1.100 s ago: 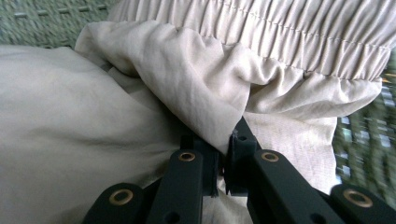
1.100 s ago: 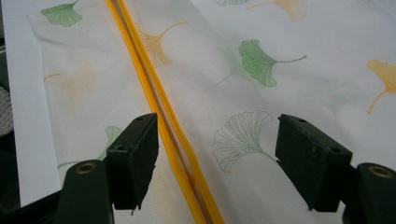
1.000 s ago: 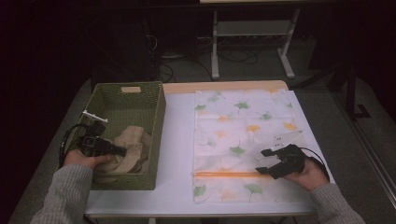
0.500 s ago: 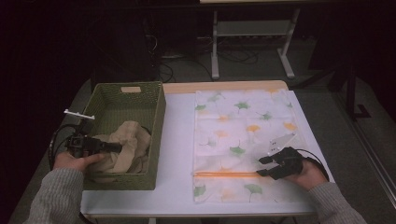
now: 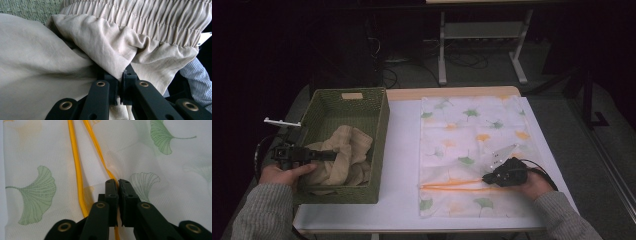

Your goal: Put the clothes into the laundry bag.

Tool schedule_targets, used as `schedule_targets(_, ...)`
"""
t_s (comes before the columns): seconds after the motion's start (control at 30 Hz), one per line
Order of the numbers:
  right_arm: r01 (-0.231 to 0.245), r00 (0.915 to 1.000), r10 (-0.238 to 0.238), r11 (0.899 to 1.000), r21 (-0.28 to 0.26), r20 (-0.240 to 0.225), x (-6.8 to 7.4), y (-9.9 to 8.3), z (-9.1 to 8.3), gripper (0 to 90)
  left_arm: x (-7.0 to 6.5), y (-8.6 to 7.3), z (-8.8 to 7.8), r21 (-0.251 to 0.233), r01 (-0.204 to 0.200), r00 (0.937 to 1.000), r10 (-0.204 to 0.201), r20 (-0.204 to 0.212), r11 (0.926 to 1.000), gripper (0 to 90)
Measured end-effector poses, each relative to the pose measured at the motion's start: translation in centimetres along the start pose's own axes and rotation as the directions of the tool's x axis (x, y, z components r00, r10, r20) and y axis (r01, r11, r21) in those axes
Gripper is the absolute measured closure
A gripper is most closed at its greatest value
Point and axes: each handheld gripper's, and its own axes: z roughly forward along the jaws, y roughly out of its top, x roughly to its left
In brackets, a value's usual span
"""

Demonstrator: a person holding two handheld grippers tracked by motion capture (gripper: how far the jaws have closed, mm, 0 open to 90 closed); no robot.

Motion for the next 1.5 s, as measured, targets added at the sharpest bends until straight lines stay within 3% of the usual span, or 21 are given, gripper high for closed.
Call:
schedule_targets(0.23, -0.076, 0.9963, 0.074, 0.995, -0.057, -0.044, 0.0, 0.4, -1.8, 87.2, -0.2, -0.1, -0.7, -0.036, 0.012, 0.9986, -0.011, 0.052, 0.9993, 86.5)
schedule_targets(0.47, -0.07, 0.9974, 0.068, 0.994, -0.085, -0.025, -0.4, 2.3, -4.5, 87.1, -1.0, 0.3, -1.7, -0.075, 0.01, 0.994, -0.002, 0.11, 0.9971, 86.7)
schedule_targets(0.83, -0.111, 0.993, 0.105, 0.986, -0.123, -0.054, -1.7, 2.2, -4.3, 87.0, -3.2, 1.2, -3.7, -0.123, -0.011, 0.9855, 0.032, 0.167, 0.9924, 86.7)
schedule_targets(1.1, -0.131, 0.9903, 0.123, 0.981, -0.14, -0.066, -2.3, 2.1, -4.2, 87.3, -5.7, 2.4, -3.4, -0.114, -0.054, 0.9783, 0.076, 0.193, 0.992, 86.8)
schedule_targets(1.2, -0.116, 0.9928, 0.109, 0.981, -0.154, -0.05, -2.2, 2.2, -4.4, 87.3, -6.8, 2.8, -2.8, -0.107, -0.082, 0.9713, 0.104, 0.214, 0.9909, 86.8)
schedule_targets(1.4, -0.13, 0.9908, 0.121, 0.978, -0.163, -0.06, -2.4, 2.0, -4.7, 87.3, -8.8, 3.6, -1.9, -0.095, -0.122, 0.9581, 0.142, 0.249, 0.988, 86.8)
schedule_targets(1.5, -0.134, 0.9903, 0.125, 0.976, -0.173, -0.061, -2.5, 1.9, -4.8, 87.3, -9.8, 4.0, -1.7, -0.097, -0.135, 0.9485, 0.157, 0.275, 0.9861, 86.8)
